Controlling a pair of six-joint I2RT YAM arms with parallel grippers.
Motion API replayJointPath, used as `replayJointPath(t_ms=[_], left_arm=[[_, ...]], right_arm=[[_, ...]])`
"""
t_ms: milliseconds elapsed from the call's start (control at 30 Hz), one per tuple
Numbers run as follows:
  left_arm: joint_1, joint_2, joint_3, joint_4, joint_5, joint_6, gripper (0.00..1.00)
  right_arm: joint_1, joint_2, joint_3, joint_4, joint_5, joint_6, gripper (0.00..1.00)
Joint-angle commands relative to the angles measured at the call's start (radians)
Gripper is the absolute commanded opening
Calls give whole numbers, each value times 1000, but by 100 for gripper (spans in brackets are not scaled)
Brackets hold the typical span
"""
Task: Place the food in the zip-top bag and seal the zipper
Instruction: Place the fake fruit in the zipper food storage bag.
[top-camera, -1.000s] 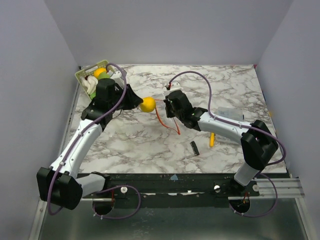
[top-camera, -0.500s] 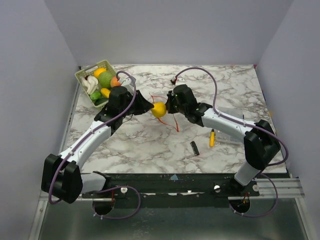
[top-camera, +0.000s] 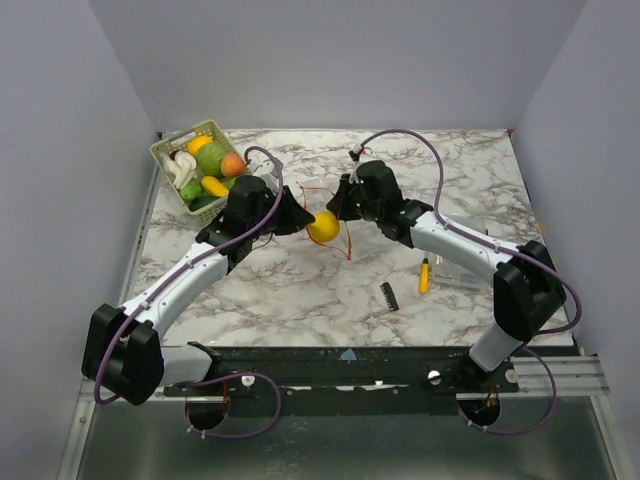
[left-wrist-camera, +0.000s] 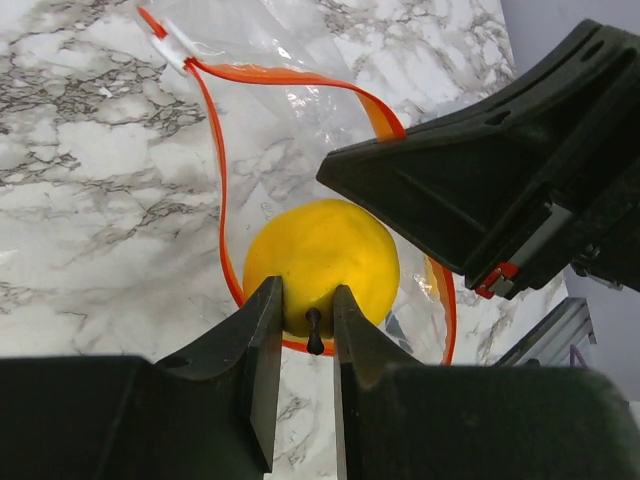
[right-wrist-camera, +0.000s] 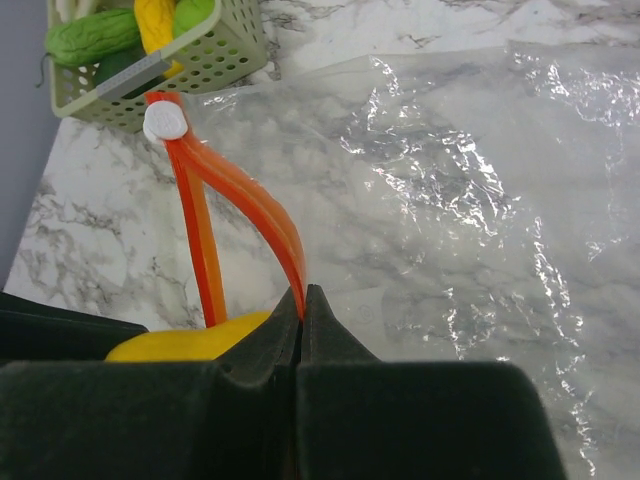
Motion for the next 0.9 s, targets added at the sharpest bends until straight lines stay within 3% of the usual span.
replayJointPath(t_ms=[0,233,367,867], left_arm=[[-35,-7,28,-26,-29,39,9],[-76,16,51,22,-37,2,7],[-105,-21,-18,161,-119,-22,8],[-114,-133,-69,182,-246,-32,11]], right_arm=[[-25,-32,23,30,-115,63,1],[-29,-30,23,36,-174,105,1],[-57,-31,37,71,-273,206,1],[-84,-74,34,153,-371,574,1]])
